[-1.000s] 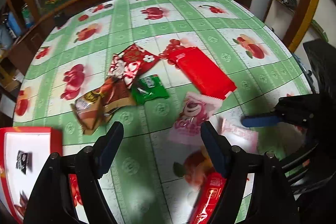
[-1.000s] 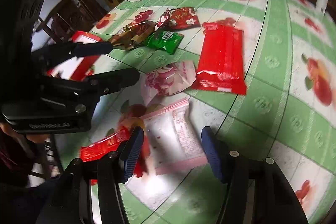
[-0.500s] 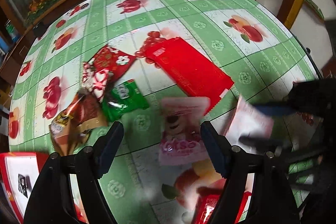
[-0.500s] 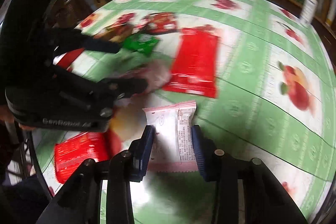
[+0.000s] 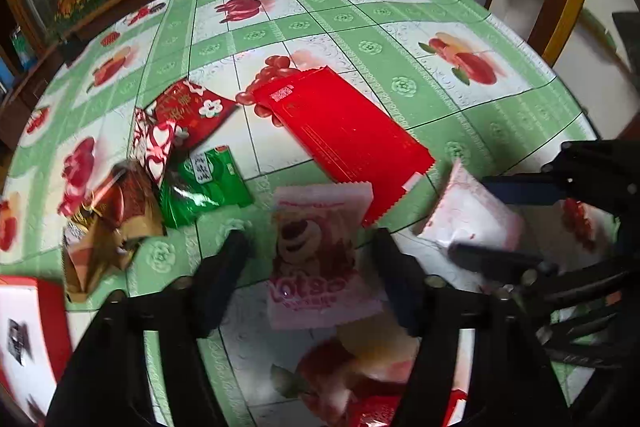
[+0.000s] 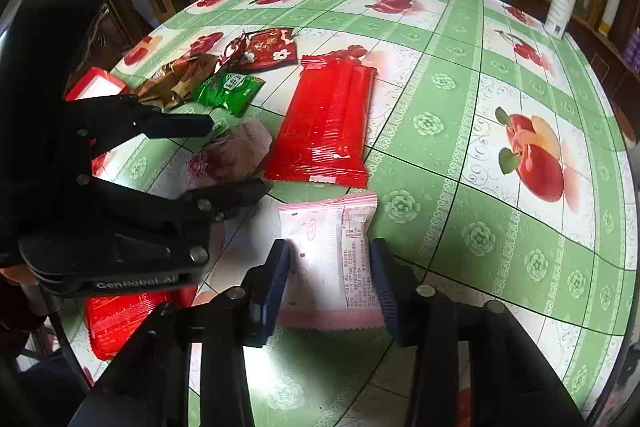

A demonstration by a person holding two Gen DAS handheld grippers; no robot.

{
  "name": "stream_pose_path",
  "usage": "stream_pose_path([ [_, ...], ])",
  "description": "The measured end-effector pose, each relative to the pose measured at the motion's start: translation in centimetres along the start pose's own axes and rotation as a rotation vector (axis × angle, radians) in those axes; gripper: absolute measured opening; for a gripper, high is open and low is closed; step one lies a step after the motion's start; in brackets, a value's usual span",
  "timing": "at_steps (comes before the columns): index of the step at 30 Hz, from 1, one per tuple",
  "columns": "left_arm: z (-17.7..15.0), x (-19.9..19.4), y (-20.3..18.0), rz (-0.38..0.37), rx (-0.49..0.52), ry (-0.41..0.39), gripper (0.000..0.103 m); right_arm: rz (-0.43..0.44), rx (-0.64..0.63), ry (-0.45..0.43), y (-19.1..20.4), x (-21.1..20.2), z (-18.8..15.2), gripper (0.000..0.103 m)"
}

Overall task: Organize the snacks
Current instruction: 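Close the left tool on the pink Lotso packet and lift it, then carry both held packets over the white box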

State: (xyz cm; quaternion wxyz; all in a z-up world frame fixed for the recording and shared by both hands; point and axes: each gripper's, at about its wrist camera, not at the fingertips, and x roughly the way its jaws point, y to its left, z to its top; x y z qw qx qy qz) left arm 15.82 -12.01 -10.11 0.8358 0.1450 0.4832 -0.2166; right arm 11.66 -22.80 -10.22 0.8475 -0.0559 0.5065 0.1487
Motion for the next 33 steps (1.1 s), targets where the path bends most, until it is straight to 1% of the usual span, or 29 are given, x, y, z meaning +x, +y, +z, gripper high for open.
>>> stream_pose_path([
  [2, -0.2, -0.2, 0.0, 0.003, -0.005, -0.004, 0.048, -0.016, -0.032, 0.003, 0.7, 0.2, -0.1, 0.059],
  [3, -0.2, -0.3, 0.1, 0.006, -0.007, -0.005, 0.047, -0.033, -0.054, 0.004, 1.2, 0.3, -0.1, 0.06],
  [4, -0.3, -0.3, 0.2, 0.009, -0.016, -0.004, 0.044, -0.047, -0.073, -0.004, 1.7, 0.4, -0.2, 0.059],
  [5, -0.3, -0.4, 0.4, 0.013, -0.031, -0.003, 0.041, -0.04, -0.067, -0.007, 1.7, 0.4, -0.2, 0.057],
  [6, -0.3, -0.3, 0.6, 0.018, -0.041, 0.0, 0.041, -0.042, -0.063, -0.011, 1.6, 0.4, -0.1, 0.054],
  [7, -0.4, -0.4, 0.8, 0.021, -0.055, 0.0, 0.04, -0.045, -0.059, -0.016, 1.4, 0.3, -0.1, 0.048],
  [8, -0.5, -0.4, 1.1, 0.02, -0.067, -0.001, 0.039, -0.041, -0.046, -0.019, 1.1, 0.2, -0.1, 0.044],
  [14, -1.7, -1.1, 3.4, 0.042, -0.154, 0.001, 0.039, -0.013, 0.009, -0.036, 0.1, 0.1, 0.2, 0.038],
  [17, -2.7, -1.7, 4.1, 0.037, -0.187, 0.003, 0.039, 0.005, 0.055, -0.048, -0.7, 0.0, 0.4, 0.037],
  [20, -3.9, -2.2, 4.7, 0.051, -0.206, -0.003, 0.039, 0.022, 0.064, -0.059, -0.8, 0.0, 0.4, 0.036],
  [25, -6.1, -3.7, 6.3, 0.035, -0.275, -0.014, 0.039, 0.085, 0.095, -0.073, -1.3, -0.2, 0.6, 0.036],
  [31, -8.4, -4.8, 8.1, 0.041, -0.323, -0.017, 0.039, 0.132, 0.159, -0.119, -2.2, -0.7, 0.7, 0.036],
  [33, -9.2, -5.2, 8.5, 0.05, -0.336, -0.022, 0.039, 0.128, 0.187, -0.14, -2.6, -1.0, 0.7, 0.036],
])
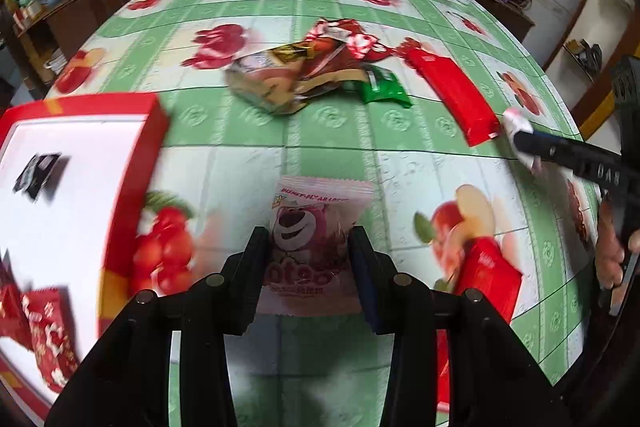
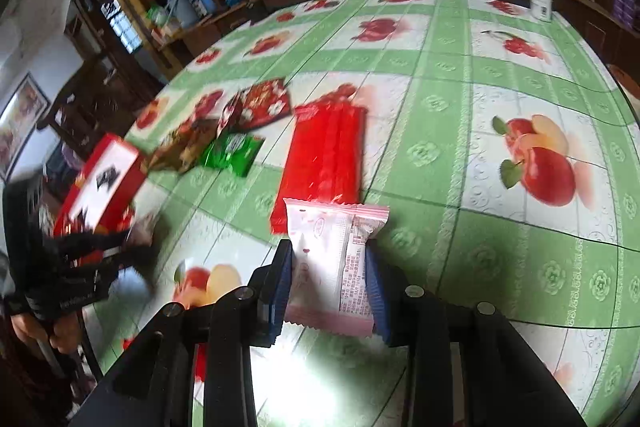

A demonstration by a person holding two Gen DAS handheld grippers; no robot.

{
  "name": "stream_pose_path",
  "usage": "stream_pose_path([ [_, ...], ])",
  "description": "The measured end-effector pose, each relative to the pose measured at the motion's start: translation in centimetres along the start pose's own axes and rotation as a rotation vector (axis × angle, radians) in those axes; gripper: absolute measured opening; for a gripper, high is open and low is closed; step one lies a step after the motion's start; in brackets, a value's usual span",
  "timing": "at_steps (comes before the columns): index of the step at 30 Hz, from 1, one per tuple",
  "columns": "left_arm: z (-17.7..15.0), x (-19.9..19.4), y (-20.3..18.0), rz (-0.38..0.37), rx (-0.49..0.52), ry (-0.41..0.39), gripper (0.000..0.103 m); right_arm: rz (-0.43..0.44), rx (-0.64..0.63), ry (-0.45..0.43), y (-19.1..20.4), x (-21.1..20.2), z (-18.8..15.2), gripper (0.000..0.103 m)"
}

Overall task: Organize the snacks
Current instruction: 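Carry both held packets over the white box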

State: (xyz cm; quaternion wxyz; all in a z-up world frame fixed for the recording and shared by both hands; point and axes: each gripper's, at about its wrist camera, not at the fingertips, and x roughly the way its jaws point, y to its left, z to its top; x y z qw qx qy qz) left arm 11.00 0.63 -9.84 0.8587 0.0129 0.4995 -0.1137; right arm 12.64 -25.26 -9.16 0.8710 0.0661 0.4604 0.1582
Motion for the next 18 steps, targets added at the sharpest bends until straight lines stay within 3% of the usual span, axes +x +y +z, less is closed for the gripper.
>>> stream_pose_path([
  [8, -1.1, -2.0, 1.8, 0.002, -0.047, -0.024, 0.039, -0.023, 0.114, -0.089, -2.5, -1.3, 0.8, 0.036],
  [18, -1.4, -5.6, 1.5, -0.013, -0.045, -0.095, 0.039, -0.045, 0.247, -0.133, -4.9, -2.1, 1.1, 0.036],
])
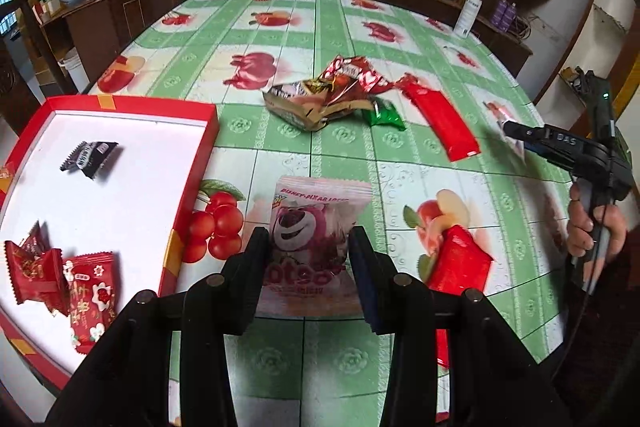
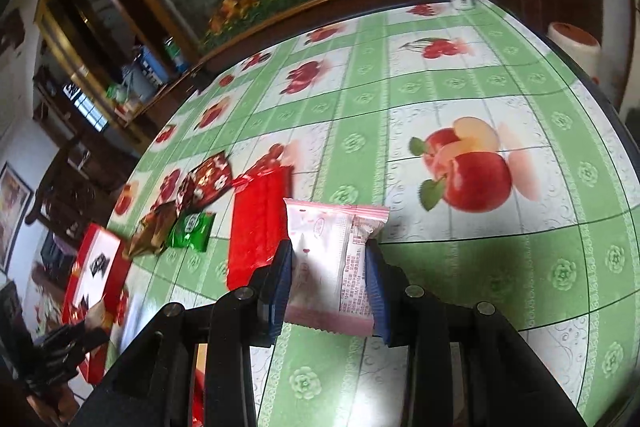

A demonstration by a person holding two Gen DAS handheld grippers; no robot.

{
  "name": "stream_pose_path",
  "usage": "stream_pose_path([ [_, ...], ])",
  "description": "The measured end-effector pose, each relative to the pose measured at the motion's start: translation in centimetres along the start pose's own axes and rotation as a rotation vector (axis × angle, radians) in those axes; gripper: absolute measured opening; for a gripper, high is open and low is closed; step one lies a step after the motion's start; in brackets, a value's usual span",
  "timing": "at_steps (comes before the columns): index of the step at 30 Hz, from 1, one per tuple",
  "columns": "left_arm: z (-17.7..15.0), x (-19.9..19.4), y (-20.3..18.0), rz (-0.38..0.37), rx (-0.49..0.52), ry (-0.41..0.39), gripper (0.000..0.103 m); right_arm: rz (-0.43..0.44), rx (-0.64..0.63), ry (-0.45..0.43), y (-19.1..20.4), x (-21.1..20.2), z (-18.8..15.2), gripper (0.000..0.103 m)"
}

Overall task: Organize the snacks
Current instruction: 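Carry both held packets over the white box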

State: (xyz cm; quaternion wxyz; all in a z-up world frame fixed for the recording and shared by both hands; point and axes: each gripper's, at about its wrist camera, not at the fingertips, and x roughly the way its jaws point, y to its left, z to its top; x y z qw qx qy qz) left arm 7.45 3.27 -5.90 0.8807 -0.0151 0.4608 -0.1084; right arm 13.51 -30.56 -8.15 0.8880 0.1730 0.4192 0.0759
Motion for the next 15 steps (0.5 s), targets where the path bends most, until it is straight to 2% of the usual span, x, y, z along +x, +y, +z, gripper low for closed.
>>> stream_pose_path([
  [7, 0.3, -2.7, -0.3, -0.005, 0.01, -0.066, 0.039, -0.019, 0.072, -0.022, -1.3, -0.3, 0.3, 0.036],
  [15, 0.1, -4.4, 0.0, -0.005, -0.002, -0.106, 0.039, -0.037, 0.112, -0.037, -2.1, -0.4, 0.3, 0.036],
])
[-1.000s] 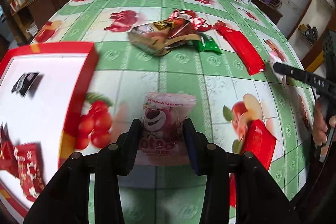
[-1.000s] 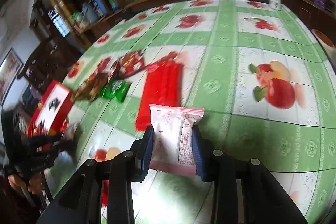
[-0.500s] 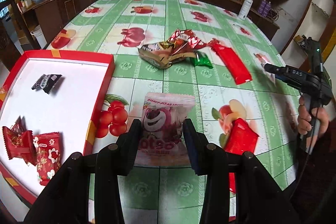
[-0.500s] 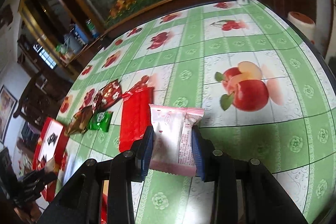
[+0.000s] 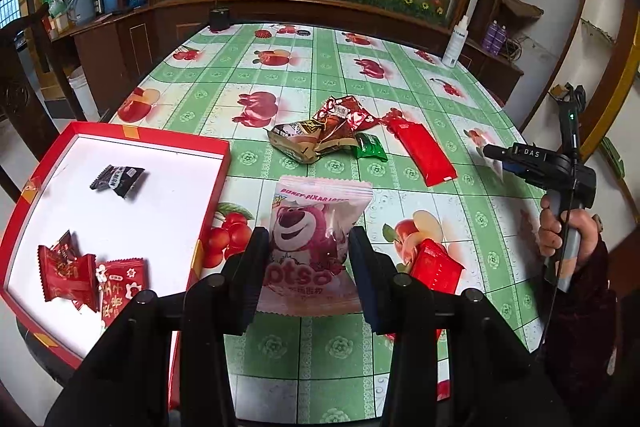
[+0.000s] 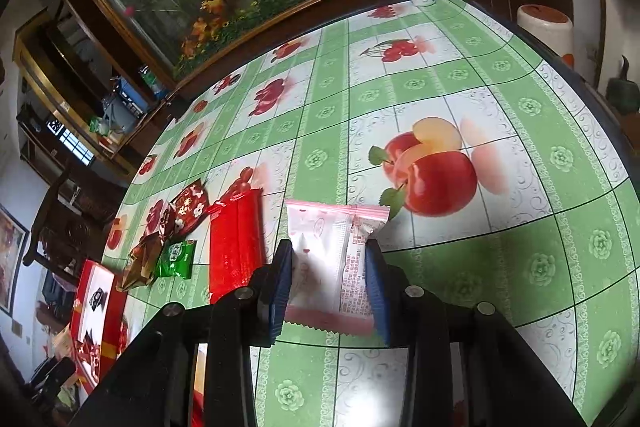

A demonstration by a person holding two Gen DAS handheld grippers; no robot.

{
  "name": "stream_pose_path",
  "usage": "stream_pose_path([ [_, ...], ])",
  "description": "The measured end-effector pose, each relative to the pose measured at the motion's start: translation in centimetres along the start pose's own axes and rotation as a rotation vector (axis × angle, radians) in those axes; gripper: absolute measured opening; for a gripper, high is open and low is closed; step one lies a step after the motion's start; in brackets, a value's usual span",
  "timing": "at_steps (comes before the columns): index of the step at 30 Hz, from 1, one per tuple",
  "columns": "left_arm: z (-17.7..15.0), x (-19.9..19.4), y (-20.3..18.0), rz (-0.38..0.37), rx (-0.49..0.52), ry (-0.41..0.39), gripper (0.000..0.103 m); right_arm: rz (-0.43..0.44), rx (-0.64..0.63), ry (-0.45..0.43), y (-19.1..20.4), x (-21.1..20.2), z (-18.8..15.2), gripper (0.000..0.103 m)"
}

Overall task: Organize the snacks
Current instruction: 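Carry both held packets over the white box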

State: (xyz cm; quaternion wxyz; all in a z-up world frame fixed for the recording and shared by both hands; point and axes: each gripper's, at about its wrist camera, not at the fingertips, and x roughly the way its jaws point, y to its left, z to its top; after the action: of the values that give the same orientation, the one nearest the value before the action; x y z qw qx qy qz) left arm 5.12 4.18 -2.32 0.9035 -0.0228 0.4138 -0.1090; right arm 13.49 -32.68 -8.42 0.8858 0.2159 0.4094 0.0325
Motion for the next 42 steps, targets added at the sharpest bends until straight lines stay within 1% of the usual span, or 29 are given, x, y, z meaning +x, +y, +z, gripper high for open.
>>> stream_pose_path([
  [6, -0.3, -1.3, 0.3, 0.004, -0.002, -0.03, 0.039, -0.016, 0.028, -0.026, -0.6, -0.2, 0.1, 0.036],
  [13, -0.5, -2.0, 1.4, 0.018, -0.019, -0.041, 0.039, -0.055, 0.053, -0.043, -1.2, -0.2, 0.2, 0.036],
  [16, -0.6, -2.2, 1.6, 0.029, -0.024, -0.043, 0.039, -0.058, 0.063, -0.044, -1.4, -0.1, 0.2, 0.036],
  [18, -0.6, -2.3, 1.7, 0.02, -0.026, -0.043, 0.039, -0.059, 0.067, -0.048, -1.5, -0.2, 0.2, 0.036],
  [21, -0.6, -2.3, 2.0, 0.028, -0.025, -0.049, 0.039, -0.06, 0.069, -0.062, -1.6, -0.4, 0.3, 0.036],
  [23, -0.5, -2.2, 2.5, 0.018, -0.04, -0.043, 0.039, -0.053, 0.072, -0.07, -1.6, -0.6, 0.3, 0.036],
  [27, -0.4, -3.1, 3.2, 0.026, -0.053, -0.07, 0.039, -0.043, 0.09, -0.109, -1.8, -1.5, 0.2, 0.036],
  [30, -0.6, -4.1, 4.0, 0.032, -0.061, -0.099, 0.039, -0.005, 0.127, -0.158, -1.8, -2.6, 0.1, 0.036],
  [34, -1.0, -5.1, 5.8, 0.044, -0.076, -0.127, 0.039, 0.083, 0.138, -0.231, -0.4, -4.1, -0.4, 0.036],
  [36, -1.1, -5.4, 6.9, 0.053, -0.087, -0.14, 0.039, 0.135, 0.121, -0.254, 1.3, -4.4, -1.0, 0.036],
  [37, -1.1, -5.6, 7.7, 0.058, -0.099, -0.148, 0.039, 0.177, 0.11, -0.255, 2.7, -4.2, -1.5, 0.036],
  [40, -1.3, -5.9, 10.1, 0.083, -0.132, -0.162, 0.039, 0.284, 0.078, -0.237, 6.3, -3.5, -2.7, 0.036],
  [42, -1.5, -6.0, 11.6, 0.11, -0.149, -0.168, 0.039, 0.369, 0.031, -0.226, 9.8, -2.9, -3.7, 0.036],
])
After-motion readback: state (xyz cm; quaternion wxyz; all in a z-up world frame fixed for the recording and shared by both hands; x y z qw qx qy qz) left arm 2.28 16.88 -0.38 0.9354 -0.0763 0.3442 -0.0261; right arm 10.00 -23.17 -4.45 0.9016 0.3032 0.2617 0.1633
